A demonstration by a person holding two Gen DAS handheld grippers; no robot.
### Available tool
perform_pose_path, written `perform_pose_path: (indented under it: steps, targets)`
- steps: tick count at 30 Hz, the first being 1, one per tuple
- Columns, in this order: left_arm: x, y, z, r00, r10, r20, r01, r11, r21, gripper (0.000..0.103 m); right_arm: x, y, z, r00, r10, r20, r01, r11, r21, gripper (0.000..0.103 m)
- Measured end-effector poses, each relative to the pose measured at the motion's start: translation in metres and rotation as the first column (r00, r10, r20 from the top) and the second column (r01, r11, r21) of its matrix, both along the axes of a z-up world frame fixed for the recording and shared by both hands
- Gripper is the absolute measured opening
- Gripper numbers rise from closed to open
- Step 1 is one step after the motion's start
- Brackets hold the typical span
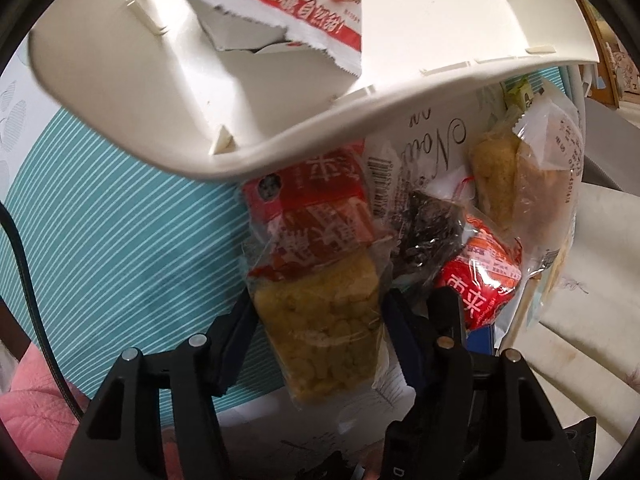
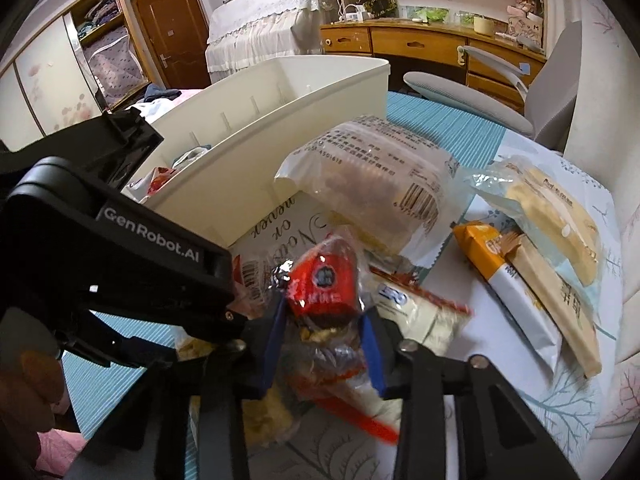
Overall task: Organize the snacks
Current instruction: 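Grasp the clear puffed-snack bag with the left tool while the right tool grasps the red cake, then lower both held snacks into the white tray and open both tools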
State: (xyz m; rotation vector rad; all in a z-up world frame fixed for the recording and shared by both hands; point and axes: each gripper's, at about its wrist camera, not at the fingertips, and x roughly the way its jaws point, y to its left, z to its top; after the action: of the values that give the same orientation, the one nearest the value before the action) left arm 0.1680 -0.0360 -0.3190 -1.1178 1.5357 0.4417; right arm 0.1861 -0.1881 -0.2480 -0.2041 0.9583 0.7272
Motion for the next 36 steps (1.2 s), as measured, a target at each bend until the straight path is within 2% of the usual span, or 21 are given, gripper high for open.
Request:
perform_pose_path:
  steps: [12, 18, 22, 27, 29, 36]
  targets:
    - [-0.018, 0.002, -0.005, 0.996, -0.03, -0.084, 0.024, 0.998, -0.066, 0.061, -0.01, -0.021, 0.016, 0.989, -0.121, -0.086, 0.121, 0.993, -0.007, 0.034]
    - [-0.029, 0.006, 0.008, 0.993, -0.077, -0.091, 0.069, 0.993, -0.093, 0.061, -0.022, -0.037, 0.035, 0.974, -0.194, -0.115, 0.197, 0.98, 0.015, 0.034]
    - [-0.03, 0.001, 0.025, 0.986, -0.145, -0.084, 0.137, 0.986, -0.099, 0.061, -0.031, -0.043, 0.045, 0.965, -0.228, -0.128, 0.233, 0.972, 0.022, 0.034]
    - [-0.026, -0.002, 0.048, 0.959, -0.273, -0.081, 0.264, 0.959, -0.103, 0.061, -0.045, -0.041, 0.059, 0.961, -0.252, -0.111, 0.255, 0.967, 0.015, 0.034]
    - [-0.026, 0.0, 0.059, 0.939, -0.335, -0.079, 0.327, 0.94, -0.096, 0.061, -0.049, -0.039, 0.064, 0.96, -0.26, -0.108, 0.262, 0.965, 0.011, 0.034]
    - [-0.016, 0.028, 0.109, 0.886, -0.463, -0.016, 0.462, 0.887, -0.012, 0.061, -0.063, -0.018, 0.09, 0.956, -0.282, -0.083, 0.285, 0.958, 0.022, 0.034]
